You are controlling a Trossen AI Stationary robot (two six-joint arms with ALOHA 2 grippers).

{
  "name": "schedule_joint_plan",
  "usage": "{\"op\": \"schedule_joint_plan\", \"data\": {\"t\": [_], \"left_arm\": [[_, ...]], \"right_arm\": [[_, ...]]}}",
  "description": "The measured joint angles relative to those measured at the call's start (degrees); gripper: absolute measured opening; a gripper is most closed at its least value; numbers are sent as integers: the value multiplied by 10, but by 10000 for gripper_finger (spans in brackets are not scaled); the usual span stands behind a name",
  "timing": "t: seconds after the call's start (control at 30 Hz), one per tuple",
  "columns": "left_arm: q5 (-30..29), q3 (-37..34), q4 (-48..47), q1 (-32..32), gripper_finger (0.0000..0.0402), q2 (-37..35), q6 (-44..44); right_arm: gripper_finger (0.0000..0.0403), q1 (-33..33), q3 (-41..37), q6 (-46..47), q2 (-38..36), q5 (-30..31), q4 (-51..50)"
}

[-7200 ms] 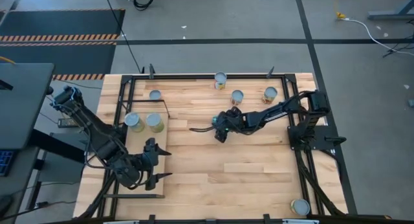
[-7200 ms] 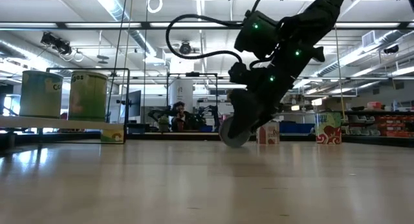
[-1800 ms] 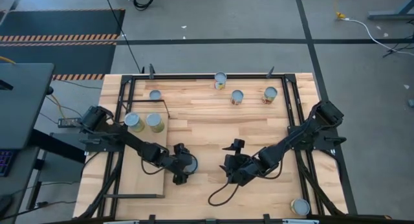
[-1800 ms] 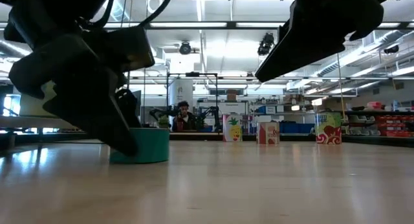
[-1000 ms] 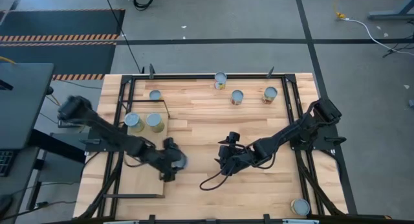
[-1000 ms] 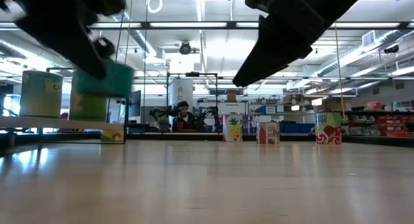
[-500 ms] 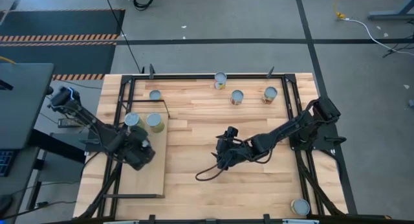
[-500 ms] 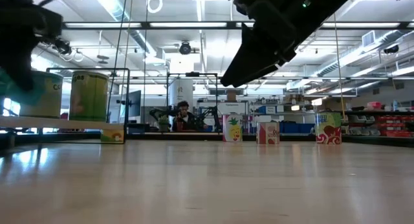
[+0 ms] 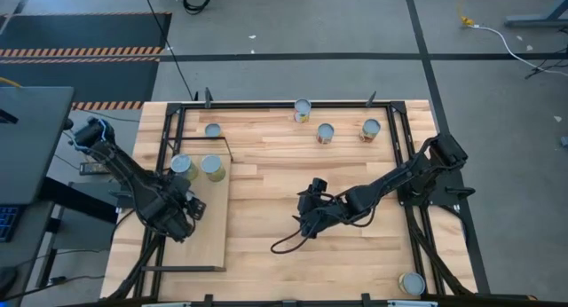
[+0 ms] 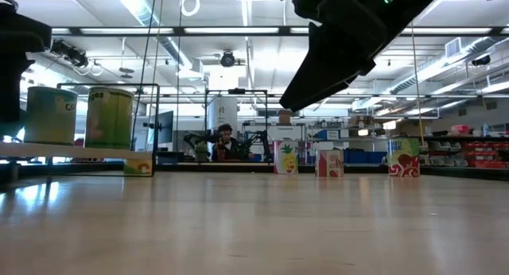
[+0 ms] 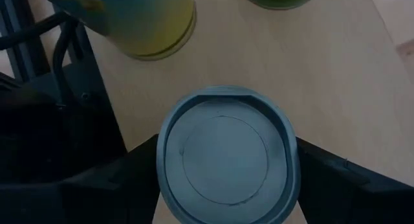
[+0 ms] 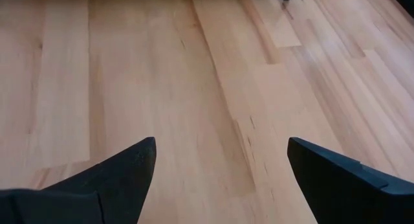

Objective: Pick and place cans onto a shelf
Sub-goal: Put the canned tuna on the shelf

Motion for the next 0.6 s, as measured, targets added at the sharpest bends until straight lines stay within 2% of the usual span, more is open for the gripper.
{"op": "schedule_joint_plan", "data": {"t": [0.27,0.6], "left_arm": [[7,0,-1,2,297,42,19],[34,2,-10,24,313,81,119]], "right_arm": [[357,12,0,3,0,-2,0],[357,27,0,33,0,-28,-4]]}}
